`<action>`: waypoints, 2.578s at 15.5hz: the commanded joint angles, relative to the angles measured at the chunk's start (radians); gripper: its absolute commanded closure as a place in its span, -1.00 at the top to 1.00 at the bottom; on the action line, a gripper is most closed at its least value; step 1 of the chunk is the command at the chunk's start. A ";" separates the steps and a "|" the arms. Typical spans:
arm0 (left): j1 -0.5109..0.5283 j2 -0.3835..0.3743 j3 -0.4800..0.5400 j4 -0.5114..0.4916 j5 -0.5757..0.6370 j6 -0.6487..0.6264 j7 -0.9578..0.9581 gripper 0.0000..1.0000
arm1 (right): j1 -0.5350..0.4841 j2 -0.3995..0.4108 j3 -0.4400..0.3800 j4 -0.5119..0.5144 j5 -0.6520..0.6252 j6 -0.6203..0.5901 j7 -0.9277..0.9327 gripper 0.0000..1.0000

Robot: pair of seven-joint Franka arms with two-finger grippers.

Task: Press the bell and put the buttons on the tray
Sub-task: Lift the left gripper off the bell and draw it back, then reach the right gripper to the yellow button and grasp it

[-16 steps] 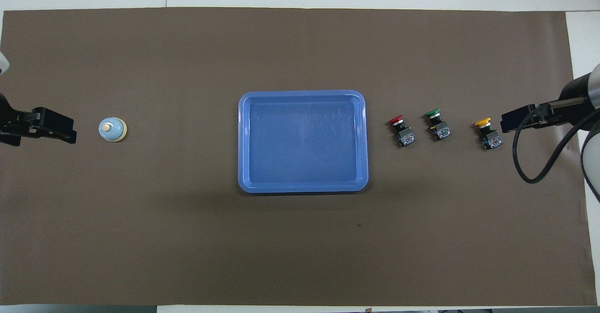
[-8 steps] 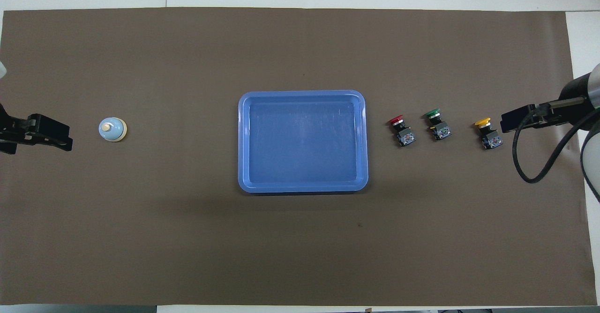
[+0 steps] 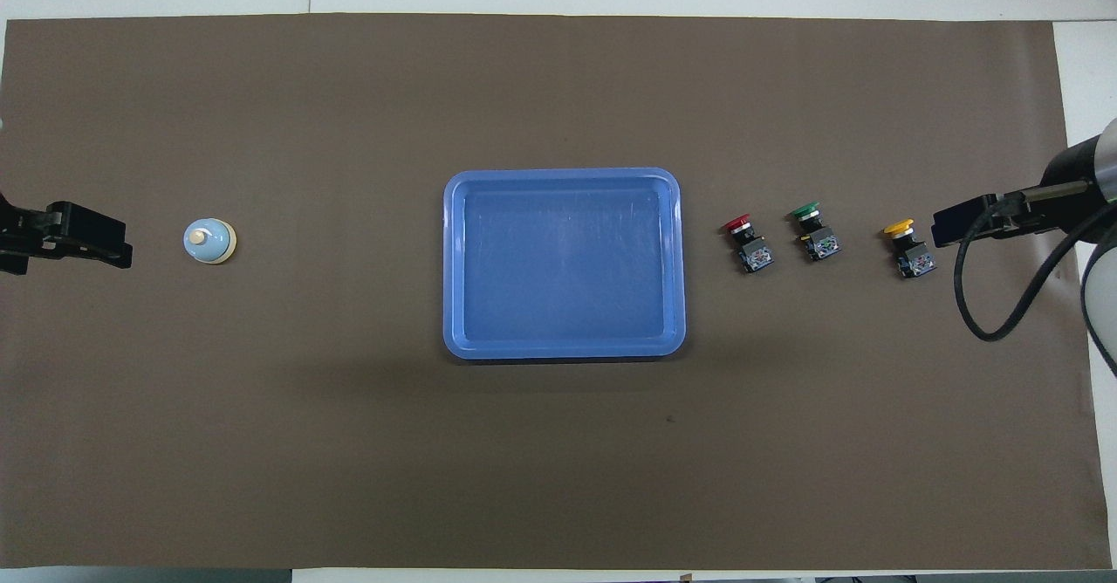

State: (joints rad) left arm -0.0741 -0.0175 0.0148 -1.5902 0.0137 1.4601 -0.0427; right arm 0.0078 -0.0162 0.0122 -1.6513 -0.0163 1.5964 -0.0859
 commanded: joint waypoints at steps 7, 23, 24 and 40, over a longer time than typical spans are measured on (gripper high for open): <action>-0.006 -0.030 0.008 -0.039 -0.008 0.026 0.000 1.00 | -0.003 0.012 0.000 0.021 -0.008 -0.023 -0.020 1.00; -0.006 -0.032 0.008 -0.039 -0.008 0.026 0.000 1.00 | -0.136 0.151 0.000 -0.283 -0.002 0.561 -0.399 1.00; -0.006 -0.030 0.008 -0.039 -0.008 0.028 0.000 1.00 | -0.147 0.147 0.000 -0.345 -0.001 0.614 -0.400 1.00; -0.006 -0.032 0.008 -0.039 -0.008 0.026 0.000 1.00 | -0.197 0.246 0.000 -0.461 0.059 0.722 -0.491 -1.00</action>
State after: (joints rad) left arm -0.0741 -0.0176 0.0149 -1.5907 0.0137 1.4614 -0.0427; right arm -0.1969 0.2603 0.0075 -2.1330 0.0350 2.3971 -0.5457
